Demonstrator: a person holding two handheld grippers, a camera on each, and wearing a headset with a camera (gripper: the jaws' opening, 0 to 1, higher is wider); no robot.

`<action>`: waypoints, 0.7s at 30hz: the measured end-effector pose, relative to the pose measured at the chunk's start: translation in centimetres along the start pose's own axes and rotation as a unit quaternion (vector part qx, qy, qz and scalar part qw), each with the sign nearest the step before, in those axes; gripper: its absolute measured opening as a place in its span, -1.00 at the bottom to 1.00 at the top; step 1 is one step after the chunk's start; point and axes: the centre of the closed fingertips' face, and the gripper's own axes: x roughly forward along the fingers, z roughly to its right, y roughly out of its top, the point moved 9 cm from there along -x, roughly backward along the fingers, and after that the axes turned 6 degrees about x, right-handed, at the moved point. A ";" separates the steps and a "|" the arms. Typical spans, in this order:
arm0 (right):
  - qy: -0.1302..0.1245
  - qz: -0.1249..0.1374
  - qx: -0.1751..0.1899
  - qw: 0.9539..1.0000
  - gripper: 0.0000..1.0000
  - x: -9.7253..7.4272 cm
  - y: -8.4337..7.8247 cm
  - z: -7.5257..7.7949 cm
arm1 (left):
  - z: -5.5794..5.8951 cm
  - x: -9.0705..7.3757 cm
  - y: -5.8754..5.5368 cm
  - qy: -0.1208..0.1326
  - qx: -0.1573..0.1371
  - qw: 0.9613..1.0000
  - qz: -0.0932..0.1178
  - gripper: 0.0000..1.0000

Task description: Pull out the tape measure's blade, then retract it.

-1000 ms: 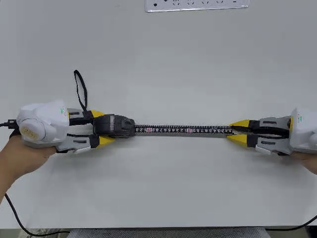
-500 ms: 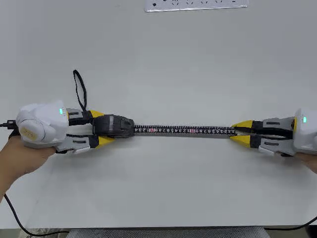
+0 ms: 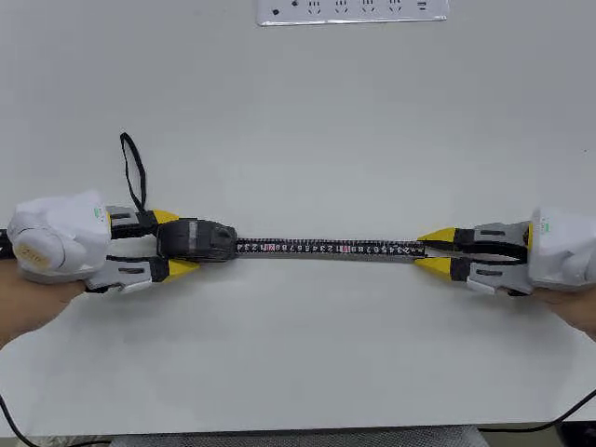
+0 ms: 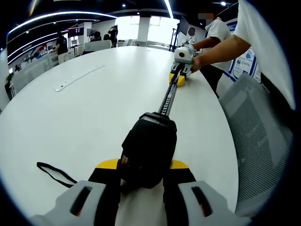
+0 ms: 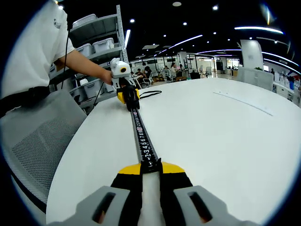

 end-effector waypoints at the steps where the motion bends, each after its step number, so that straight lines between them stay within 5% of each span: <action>1: 0.001 -0.001 -0.002 1.000 -0.77 0.0 0.0 -0.1 | 0.0 0.0 0.0 0.000 -0.001 1.000 0.000 -0.38; 21: 0.000 -0.021 -0.010 1.000 -0.62 0.0 0.3 -0.9 | 0.0 -0.3 0.0 0.006 -0.029 1.000 -0.003 -0.31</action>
